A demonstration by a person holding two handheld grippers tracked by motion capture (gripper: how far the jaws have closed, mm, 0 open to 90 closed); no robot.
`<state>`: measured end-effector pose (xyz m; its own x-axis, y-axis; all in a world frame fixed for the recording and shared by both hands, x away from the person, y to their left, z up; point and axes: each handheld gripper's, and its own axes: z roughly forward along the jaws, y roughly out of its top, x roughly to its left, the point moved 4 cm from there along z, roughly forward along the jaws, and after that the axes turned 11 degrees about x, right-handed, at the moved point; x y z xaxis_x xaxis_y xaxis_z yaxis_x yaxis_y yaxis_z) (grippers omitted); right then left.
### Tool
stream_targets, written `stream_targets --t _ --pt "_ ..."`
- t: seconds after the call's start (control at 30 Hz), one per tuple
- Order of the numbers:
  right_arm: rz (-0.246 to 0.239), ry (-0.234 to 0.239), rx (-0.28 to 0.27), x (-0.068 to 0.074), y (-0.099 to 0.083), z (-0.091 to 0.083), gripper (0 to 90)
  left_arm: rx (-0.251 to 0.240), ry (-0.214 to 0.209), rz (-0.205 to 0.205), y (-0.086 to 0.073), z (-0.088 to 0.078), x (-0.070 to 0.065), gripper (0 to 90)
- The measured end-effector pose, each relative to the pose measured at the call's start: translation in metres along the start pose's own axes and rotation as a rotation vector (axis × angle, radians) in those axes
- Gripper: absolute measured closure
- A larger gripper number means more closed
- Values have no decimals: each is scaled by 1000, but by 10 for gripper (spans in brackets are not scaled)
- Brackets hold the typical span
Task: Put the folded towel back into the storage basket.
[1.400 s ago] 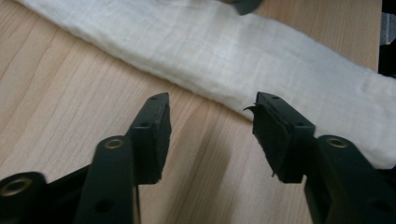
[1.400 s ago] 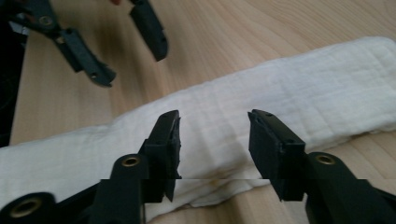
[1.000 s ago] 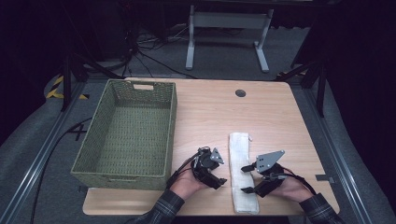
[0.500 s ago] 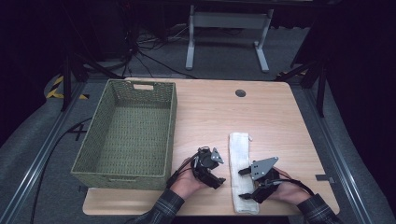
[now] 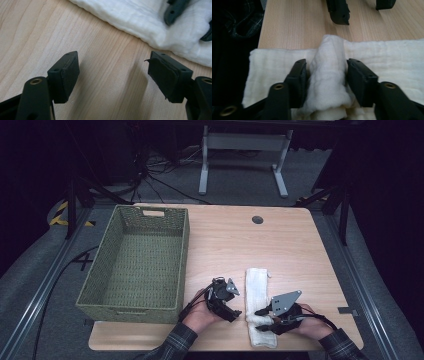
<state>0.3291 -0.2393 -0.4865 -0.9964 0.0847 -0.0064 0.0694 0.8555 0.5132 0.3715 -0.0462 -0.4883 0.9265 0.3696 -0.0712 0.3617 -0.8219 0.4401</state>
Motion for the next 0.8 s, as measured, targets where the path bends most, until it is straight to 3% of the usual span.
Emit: stream_targets --t 0.07,0.17,0.3,0.5,0.63,0.77,0.8 --pt "-1 15 -5 1 0 -1 735 -12 -1 -9 1 -1 0 263" --pt "7 34 -9 2 -1 -1 796 -15 -6 -10 2 -3 1 267" --pt "17 71 -5 2 -1 -3 804 -47 -4 -13 7 -4 6 267" --pt "-14 112 -13 9 2 -6 803 -96 3 -22 21 -10 14 261" --pt "-19 138 -20 13 2 -9 803 -124 -17 -24 31 -9 17 260" --pt "-29 142 -20 17 1 -11 802 -113 -17 9 44 -7 19 257" --pt "-31 144 -19 17 1 -12 802 -137 -13 10 48 -5 20 257"
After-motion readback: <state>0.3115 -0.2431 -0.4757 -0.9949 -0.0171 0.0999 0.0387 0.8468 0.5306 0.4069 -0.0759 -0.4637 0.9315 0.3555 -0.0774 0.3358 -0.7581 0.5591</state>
